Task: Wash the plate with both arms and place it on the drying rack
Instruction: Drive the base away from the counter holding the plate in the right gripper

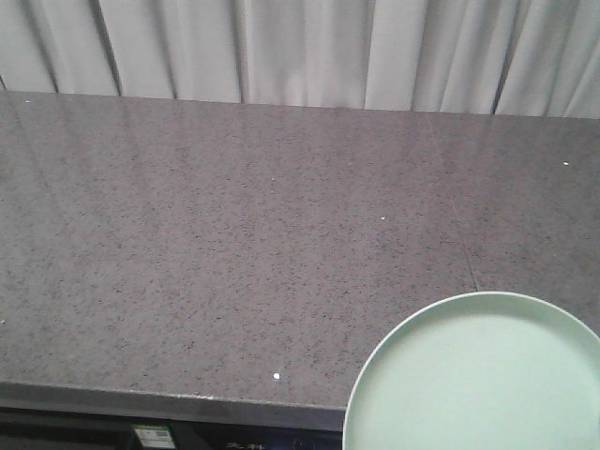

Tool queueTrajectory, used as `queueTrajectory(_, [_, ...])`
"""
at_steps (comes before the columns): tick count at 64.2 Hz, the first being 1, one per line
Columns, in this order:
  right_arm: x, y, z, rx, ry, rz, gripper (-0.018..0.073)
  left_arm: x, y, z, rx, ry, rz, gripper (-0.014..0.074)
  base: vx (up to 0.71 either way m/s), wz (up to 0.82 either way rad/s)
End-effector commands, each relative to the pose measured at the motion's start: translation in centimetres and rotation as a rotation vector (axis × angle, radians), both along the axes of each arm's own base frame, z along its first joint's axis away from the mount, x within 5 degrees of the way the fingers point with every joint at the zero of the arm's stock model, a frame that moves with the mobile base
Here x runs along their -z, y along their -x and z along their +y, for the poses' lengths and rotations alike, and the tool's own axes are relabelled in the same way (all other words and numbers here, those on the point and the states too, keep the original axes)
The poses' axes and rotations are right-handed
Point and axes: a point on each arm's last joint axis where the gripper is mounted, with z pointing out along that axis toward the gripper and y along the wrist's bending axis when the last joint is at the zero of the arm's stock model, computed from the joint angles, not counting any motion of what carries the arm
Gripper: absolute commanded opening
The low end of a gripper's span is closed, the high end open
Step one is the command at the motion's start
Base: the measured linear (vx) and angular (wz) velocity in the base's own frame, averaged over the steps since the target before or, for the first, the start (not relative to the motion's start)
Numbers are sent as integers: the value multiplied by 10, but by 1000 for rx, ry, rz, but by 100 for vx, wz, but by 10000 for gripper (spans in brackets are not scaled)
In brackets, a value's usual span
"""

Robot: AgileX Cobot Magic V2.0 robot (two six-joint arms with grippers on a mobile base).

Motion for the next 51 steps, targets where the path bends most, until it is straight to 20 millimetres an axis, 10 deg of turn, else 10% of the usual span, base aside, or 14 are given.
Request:
queueTrajectory(1, [-15,-2,0,15,-41,-85,-1,-16,2,-1,9,-3,-108,-6,-6,26])
queueTrajectory(51, [-15,-2,0,15,-41,-85,-1,-16,2,-1,9,-3,-108,-6,-8,48])
